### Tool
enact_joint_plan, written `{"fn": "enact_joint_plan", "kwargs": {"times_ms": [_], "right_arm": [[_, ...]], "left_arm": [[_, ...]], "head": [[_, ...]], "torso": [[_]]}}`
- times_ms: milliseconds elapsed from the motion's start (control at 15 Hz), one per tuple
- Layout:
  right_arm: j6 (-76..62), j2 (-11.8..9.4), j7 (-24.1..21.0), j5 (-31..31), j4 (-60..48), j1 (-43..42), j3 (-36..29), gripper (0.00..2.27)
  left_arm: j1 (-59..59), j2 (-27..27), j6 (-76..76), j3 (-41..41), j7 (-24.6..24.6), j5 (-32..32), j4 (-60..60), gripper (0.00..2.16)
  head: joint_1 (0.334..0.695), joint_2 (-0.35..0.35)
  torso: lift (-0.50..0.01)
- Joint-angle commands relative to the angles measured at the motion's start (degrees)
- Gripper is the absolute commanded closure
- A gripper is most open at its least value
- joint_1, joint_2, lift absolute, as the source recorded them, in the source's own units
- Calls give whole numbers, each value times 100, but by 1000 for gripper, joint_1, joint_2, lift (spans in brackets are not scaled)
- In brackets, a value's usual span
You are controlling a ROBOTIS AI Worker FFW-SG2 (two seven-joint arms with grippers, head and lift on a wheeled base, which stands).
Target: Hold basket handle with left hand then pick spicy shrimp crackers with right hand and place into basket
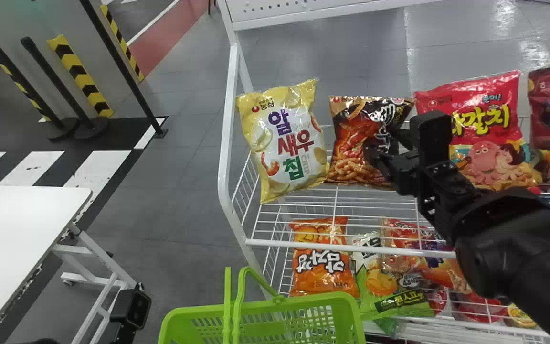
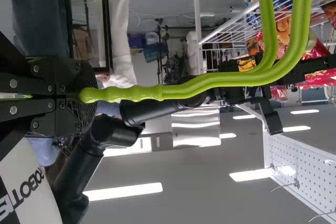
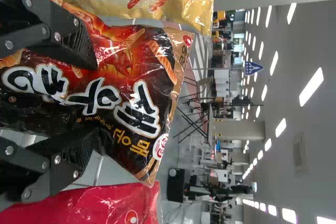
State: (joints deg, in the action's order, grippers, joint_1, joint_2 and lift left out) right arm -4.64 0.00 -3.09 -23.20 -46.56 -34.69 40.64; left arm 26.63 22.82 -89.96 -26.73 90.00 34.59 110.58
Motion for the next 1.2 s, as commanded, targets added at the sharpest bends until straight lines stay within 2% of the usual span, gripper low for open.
{"fn": "enact_joint_plan", "kwargs": {"times_ms": [0,267,467,667,800,933,1133], "right_arm": [[56,5,2,0,7,6,23,2186],[232,5,-86,237,-424,375,102,2243],[900,5,-200,914,-1443,912,-161,2243],[1797,5,-552,1731,-2560,1369,-328,2243],[2324,5,-552,2250,-3509,1870,-434,2243],[2799,5,-552,2610,-4326,2248,-434,2243],[3888,5,-552,2760,-5583,2678,-416,2243]], "left_arm": [[0,3,-7,-7,57,-5,-19,2132],[0,-6,-7,-25,57,-5,-28,2132],[0,-6,-7,-25,57,-5,-28,2132],[0,-6,-7,-25,57,-5,-28,2132],[0,-6,-7,-25,57,-5,-28,2132],[-9,3,-7,-16,57,-5,-28,2132],[-17,3,-7,-7,57,-5,-28,2132]], "head": [[695,329],[695,341],[695,350],[695,350],[695,350],[695,350],[695,350]], "torso": [[-7],[-7],[-7],[-7],[-7],[-7],[-7]]}}
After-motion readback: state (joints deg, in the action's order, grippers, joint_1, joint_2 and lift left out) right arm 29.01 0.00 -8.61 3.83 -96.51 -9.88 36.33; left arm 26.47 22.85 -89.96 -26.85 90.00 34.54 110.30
